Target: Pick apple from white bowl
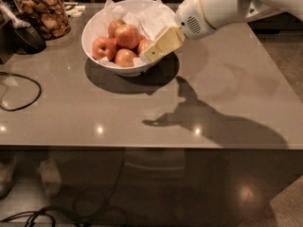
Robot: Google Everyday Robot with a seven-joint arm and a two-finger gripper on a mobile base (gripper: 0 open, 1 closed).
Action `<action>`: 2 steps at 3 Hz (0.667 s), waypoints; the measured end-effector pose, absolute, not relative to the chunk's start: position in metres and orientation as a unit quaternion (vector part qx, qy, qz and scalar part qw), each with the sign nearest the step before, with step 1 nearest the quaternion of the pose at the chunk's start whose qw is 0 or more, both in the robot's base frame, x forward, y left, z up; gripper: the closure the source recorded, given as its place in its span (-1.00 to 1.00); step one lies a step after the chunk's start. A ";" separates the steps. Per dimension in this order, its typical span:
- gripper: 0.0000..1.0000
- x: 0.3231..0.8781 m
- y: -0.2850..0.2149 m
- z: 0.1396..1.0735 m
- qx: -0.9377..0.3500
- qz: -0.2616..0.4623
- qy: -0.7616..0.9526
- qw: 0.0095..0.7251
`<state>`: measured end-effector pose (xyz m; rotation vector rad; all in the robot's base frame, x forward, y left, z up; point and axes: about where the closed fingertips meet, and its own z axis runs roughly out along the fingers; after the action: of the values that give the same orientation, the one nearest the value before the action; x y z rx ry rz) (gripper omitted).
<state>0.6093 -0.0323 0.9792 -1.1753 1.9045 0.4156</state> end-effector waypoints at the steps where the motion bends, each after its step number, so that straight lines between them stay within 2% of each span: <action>1: -1.00 0.618 -0.027 0.978 -0.468 0.175 0.759 0.418; 2: -0.90 0.626 -0.020 0.977 -0.472 0.182 0.756 0.414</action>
Offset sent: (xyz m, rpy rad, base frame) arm 0.0279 0.0166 -0.0040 0.0243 0.0293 0.0357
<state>0.6261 -0.0203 0.9769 -1.1874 1.9010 0.4566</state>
